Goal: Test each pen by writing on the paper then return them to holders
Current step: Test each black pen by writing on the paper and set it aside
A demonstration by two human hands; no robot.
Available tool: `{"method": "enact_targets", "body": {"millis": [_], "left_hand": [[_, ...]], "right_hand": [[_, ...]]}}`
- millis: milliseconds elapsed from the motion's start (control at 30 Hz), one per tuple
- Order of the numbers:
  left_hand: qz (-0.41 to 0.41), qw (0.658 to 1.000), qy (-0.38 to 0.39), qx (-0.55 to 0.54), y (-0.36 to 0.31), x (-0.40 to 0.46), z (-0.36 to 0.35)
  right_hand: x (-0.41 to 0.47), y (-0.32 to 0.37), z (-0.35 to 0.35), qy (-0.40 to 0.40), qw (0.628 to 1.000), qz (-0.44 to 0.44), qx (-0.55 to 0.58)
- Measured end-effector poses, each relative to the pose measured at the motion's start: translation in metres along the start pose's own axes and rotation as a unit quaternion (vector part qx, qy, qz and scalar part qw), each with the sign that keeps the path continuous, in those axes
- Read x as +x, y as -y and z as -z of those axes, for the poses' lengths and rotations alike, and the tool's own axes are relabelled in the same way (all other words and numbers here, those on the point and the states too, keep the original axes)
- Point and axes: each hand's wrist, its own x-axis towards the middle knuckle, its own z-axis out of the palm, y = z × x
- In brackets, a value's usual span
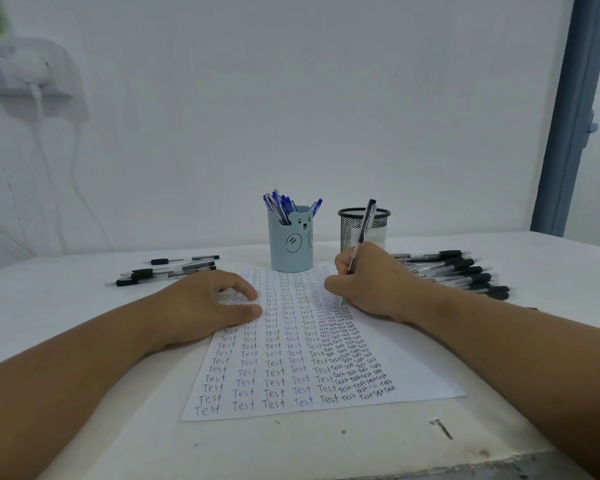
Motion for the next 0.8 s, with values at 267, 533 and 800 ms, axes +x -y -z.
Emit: {"method": "enact_targets", "body": {"millis": [267,533,800], "left_hand": [[0.001,1.000,0.003,-0.001,0.0014,0.0006,0.0000],[-0.002,1.000,0.001,-0.005,0.0028,0.0019,-0.0001],[-0.001,1.000,0.003,-0.005,0.0024,0.0013,0.0002]], "right_hand": [[0.0007,-0.0011,0.0004,0.005,1.000,0.004,0.003],[-0.0004,-0.0011,0.0015,0.011,1.000,0.014,-0.004],[0.0012,-0.0017,0.0019,0.005,1.000,0.026,-0.012]]}}
